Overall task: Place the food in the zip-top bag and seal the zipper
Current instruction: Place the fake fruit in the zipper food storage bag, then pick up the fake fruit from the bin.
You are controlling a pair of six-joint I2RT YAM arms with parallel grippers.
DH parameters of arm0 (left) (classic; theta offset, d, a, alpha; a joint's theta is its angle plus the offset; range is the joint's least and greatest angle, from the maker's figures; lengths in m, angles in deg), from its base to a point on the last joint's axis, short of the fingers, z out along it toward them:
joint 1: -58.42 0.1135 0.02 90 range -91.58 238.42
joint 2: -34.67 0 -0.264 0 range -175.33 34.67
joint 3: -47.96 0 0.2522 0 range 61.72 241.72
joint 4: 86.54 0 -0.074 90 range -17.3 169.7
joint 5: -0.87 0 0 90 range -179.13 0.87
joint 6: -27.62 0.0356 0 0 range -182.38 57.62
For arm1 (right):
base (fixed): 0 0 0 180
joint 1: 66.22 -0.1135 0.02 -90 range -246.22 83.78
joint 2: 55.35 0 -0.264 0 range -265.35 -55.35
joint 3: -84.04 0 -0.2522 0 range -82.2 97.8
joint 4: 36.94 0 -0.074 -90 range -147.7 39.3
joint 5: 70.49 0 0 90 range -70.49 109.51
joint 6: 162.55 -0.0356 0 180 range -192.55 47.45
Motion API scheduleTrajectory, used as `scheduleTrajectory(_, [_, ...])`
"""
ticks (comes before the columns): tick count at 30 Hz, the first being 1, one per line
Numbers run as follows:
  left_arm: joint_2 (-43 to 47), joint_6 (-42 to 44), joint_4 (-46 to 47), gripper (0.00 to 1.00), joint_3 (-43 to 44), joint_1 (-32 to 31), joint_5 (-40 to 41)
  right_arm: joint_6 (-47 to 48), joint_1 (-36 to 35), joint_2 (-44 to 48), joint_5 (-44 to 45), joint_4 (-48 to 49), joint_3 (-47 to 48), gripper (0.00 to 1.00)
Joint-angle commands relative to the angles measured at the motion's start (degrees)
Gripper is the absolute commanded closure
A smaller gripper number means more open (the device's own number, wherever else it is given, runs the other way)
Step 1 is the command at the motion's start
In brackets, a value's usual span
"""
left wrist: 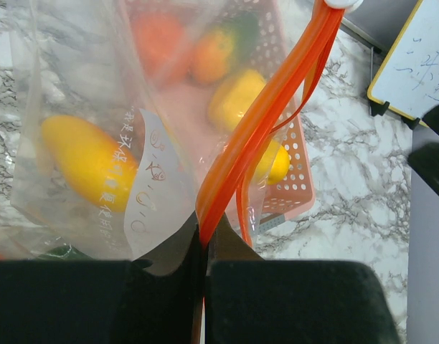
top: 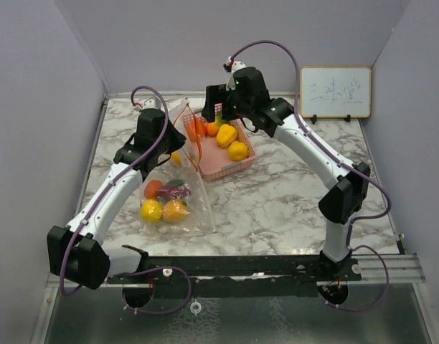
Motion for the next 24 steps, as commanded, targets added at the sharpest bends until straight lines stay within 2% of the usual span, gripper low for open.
scheduleTrajectory(1, [1.8,0.8,1.7,1.00,-0.5,0.2,0.8,5.0,0.7,-9.5,8.8,-9.3,1.6,0.06])
scheduleTrajectory(5, [1.8,0.5,2.3,1.00,-1.2,0.2,0.2,6.7,0.9,-13.9,12.2,-10.9,1.2,0.14])
scheduleTrajectory(16, [1.7,2.4,1.5,1.00,-0.1,0.4,0.7,8.8,2.5,-21.8,17.9,-12.0,-0.4,0.11])
scheduleTrajectory(24, [1.6,2.9,1.0,1.00,-0.2,0.7,1.2,6.6,2.5,-22.4,12.2,-13.3,-4.4,0.12])
